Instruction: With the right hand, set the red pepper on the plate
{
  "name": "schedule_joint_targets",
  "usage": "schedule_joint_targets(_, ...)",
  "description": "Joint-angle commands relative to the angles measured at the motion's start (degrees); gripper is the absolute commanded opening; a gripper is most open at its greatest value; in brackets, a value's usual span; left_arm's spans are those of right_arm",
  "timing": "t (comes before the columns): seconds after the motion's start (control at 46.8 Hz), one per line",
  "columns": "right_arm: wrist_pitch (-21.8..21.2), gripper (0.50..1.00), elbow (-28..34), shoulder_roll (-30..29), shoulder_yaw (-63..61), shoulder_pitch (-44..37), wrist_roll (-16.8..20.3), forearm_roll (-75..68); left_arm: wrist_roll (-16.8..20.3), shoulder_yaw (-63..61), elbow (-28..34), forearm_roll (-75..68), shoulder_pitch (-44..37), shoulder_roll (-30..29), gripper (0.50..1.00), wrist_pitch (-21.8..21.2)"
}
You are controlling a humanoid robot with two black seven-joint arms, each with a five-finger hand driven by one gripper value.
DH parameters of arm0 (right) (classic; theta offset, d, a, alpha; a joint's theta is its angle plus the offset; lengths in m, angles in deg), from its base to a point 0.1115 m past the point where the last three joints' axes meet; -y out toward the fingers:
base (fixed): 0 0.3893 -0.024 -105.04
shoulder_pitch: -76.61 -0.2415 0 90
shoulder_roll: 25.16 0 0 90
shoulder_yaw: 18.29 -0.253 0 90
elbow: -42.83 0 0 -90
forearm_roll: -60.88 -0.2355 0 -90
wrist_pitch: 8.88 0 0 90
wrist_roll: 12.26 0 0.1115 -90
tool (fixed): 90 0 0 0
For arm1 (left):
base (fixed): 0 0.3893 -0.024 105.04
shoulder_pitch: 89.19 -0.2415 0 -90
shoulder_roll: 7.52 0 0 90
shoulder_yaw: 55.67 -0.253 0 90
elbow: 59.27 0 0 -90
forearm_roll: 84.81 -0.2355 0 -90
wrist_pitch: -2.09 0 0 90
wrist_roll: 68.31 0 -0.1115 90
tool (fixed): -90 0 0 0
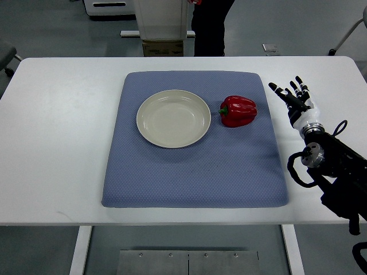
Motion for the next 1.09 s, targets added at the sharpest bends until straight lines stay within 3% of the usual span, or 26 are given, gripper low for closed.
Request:
schedule_joint_targets(0.0, 0.08, 1.0, -0.11, 0.07, -0.01, -0.16, 0.18, 0.01, 0.09, 0.0, -0.02, 0.0, -0.15, 0.0, 1.0, 0.0)
schedule_joint_targets(0.941, -0.09, 1.0, -1.69, 0.25, -0.62, -2.8, 0.0, 0.01, 0.26, -0.09, 0.07, 0.0, 0.91, 0.0, 1.0, 0.0)
schedule_joint_targets(1.069, -2.02, 1.0, -1.6, 0.07, -0.71, -2.62, 0.09, -0.17, 0.26, -0.08, 0.07, 0.0, 0.91, 0.0, 1.0, 0.0)
